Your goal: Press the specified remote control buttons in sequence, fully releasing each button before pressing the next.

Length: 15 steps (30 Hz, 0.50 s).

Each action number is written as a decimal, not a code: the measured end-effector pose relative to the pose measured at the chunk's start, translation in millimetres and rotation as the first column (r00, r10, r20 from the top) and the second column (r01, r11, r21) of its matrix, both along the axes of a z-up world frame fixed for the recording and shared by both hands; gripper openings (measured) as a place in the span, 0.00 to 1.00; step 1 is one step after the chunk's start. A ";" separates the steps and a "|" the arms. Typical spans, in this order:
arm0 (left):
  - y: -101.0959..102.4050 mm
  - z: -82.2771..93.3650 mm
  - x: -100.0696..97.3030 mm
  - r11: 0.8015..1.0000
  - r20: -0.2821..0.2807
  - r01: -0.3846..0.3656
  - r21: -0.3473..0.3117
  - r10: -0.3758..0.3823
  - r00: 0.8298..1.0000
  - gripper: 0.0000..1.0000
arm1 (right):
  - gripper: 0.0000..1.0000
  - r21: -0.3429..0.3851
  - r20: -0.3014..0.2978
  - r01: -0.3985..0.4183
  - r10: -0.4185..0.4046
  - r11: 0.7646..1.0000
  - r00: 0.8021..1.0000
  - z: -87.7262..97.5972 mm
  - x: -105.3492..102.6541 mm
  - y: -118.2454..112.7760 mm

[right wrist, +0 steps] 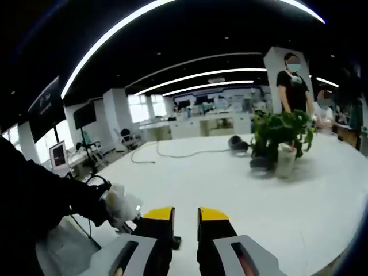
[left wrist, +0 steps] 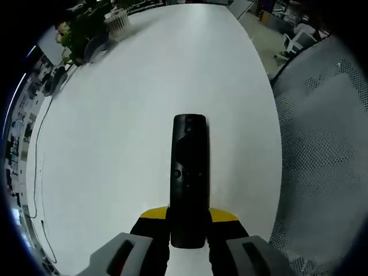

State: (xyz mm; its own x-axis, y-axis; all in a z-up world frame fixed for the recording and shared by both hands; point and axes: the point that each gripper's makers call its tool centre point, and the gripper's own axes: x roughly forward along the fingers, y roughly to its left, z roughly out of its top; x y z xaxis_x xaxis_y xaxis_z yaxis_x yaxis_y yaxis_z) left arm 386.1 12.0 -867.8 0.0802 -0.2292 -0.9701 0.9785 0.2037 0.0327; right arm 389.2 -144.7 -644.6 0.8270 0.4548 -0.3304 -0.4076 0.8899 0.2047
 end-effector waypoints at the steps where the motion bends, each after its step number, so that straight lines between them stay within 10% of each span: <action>1: -0.3 -0.1 -3.9 1.000 0.001 0.000 -0.008 0.000 1.000 0.24 | 0.00 0.006 0.002 -0.006 0.006 1.000 1.000 3.5 4.2 2.4; 9: -5.1 1.0 -29.3 0.998 0.010 -0.010 -0.066 0.010 1.000 0.24 | 0.00 -0.029 0.032 -0.065 0.066 0.997 0.997 23.0 49.8 32.7; 15: -7.4 2.4 -40.0 0.992 0.012 -0.044 -0.116 0.046 0.999 0.24 | 0.00 -0.068 -0.044 -0.150 0.147 0.986 0.988 -4.1 69.8 66.0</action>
State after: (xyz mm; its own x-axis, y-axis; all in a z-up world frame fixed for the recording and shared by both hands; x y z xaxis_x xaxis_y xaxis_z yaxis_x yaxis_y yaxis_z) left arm 346.0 4.6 -865.4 0.1067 -0.3360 -0.9358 0.9678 0.2508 0.0202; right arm 459.0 -78.7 -648.7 0.7378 0.5460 -0.3968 -0.5294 0.8328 0.1616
